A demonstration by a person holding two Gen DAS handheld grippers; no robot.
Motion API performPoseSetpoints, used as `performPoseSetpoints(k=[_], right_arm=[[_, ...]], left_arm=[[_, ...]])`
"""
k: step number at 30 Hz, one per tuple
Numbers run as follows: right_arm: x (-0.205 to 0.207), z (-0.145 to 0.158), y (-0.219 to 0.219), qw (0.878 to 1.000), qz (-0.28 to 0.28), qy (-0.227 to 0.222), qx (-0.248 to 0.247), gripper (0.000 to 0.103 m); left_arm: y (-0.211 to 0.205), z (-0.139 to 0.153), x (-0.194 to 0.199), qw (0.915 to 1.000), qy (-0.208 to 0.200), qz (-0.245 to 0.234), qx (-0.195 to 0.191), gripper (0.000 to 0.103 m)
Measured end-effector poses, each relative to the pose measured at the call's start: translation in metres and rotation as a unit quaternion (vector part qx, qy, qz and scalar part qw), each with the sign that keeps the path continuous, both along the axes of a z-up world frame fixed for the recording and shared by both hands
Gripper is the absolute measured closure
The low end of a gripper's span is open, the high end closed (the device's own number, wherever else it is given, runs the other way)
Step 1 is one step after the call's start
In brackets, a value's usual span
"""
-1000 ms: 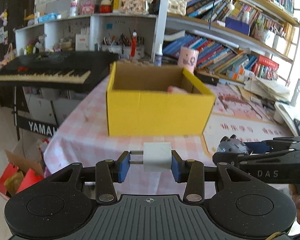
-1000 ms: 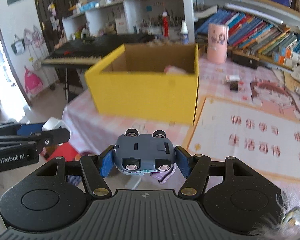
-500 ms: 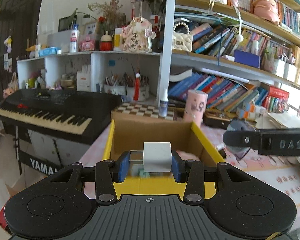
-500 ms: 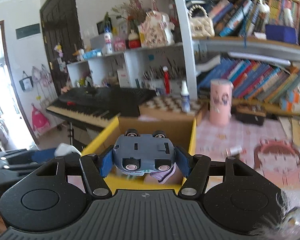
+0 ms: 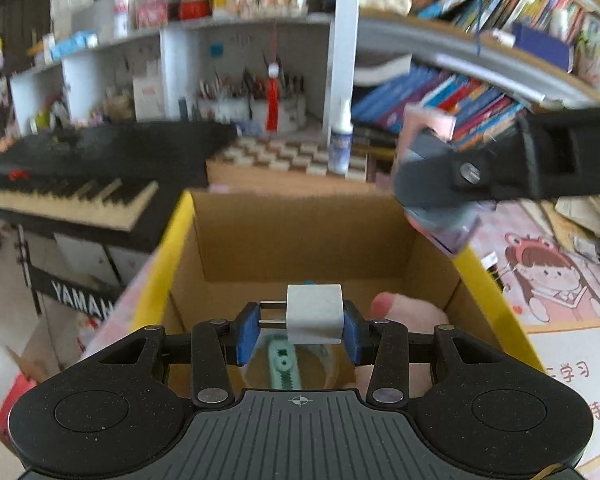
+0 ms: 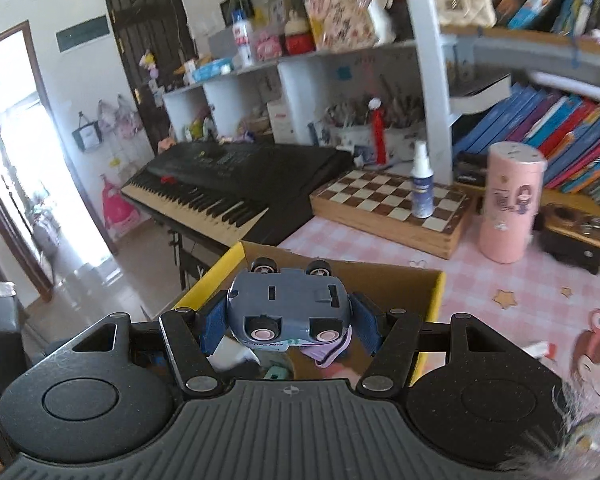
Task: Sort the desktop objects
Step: 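Lower the left gripper with the plug cube into the box while the right gripper lowers the toy car, then open both grippers inside the box to release the plug cube and toy car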
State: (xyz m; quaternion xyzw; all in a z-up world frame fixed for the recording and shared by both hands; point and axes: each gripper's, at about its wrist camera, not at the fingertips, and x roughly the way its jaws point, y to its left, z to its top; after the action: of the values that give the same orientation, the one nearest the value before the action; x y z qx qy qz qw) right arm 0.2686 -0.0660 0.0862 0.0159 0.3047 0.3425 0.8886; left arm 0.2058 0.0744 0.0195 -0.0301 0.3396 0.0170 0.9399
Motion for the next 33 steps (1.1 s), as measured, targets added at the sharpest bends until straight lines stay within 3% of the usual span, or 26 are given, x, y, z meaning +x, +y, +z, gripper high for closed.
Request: performPoseSetpoints(k=[3, 15, 24, 27, 33], right_arm=[[0.022, -0.010, 0.019, 0.999, 0.020, 0.005, -0.029, 0.042], [0.076, -0.066, 0.056, 0.985, 0.055, 0.114, -0.116, 0.042], [0.078, -0.084, 0.063, 0.975, 0.064, 0.136, -0.163, 0.042], [0.077, -0.086, 0.063, 0.975, 0.067, 0.137, -0.163, 0.042], [0.074, -0.081, 0.060, 0.979, 0.063, 0.127, -0.149, 0.041]], left_arm=[[-0.002, -0.011, 0.014, 0.9996, 0.026, 0.001, 0.004, 0.062], [-0.008, -0.038, 0.030, 0.9940, 0.109, -0.006, 0.005, 0.061], [-0.011, -0.037, 0.023, 0.9954, 0.095, 0.003, 0.002, 0.059], [-0.011, -0.032, 0.020, 0.9970, 0.077, 0.003, 0.005, 0.051], [-0.011, -0.016, 0.007, 0.9989, 0.043, 0.015, 0.015, 0.049]])
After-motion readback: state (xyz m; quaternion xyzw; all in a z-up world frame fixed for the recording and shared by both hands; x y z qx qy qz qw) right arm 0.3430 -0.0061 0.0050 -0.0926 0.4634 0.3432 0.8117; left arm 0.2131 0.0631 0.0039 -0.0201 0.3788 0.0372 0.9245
